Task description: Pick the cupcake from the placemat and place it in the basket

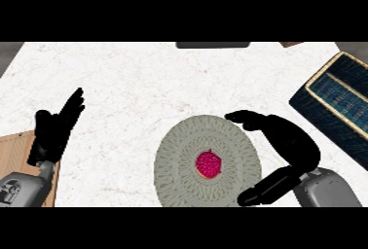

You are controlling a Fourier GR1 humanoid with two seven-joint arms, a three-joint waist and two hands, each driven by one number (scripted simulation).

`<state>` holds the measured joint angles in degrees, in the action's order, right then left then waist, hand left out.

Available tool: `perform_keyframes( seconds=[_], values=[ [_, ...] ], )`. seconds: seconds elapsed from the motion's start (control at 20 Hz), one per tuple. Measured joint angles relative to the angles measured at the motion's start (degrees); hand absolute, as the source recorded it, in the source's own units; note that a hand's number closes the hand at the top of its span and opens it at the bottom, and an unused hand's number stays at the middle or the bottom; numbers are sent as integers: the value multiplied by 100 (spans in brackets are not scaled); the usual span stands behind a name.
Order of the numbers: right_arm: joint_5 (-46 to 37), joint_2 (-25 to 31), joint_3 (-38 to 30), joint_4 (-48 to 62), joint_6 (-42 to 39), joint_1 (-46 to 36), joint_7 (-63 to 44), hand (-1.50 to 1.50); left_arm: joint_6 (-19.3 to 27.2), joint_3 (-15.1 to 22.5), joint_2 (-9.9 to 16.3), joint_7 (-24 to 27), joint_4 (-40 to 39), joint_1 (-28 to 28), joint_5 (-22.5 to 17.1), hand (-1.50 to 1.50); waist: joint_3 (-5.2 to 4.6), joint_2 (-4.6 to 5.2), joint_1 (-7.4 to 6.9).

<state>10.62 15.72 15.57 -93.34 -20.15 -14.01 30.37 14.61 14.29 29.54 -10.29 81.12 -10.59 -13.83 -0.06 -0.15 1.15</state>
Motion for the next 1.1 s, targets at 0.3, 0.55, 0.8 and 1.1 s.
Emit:
perform_keyframes(
  seconds=[0.3, 0.55, 0.8, 1.1],
  values=[
    [-1095, 1460, -224, -153, -363, -588, -481, -150, 60, 70, -154, -30, -138, -116, 108, 0, -6, 0, -18],
    [-1279, 2501, -173, -168, -1490, -925, -561, -150, 24, 47, -269, 6, -328, -286, 158, 0, -3, 16, -63],
    [-1261, 2750, -155, -349, -1981, -990, -854, -150, -109, -67, -341, 38, -390, -273, 248, 0, 1, 13, -103],
    [-1432, 2585, -325, -240, -2173, -969, -1033, -150, -248, -237, -461, -146, -280, -288, 474, 0, 5, 14, -121]
  ],
)
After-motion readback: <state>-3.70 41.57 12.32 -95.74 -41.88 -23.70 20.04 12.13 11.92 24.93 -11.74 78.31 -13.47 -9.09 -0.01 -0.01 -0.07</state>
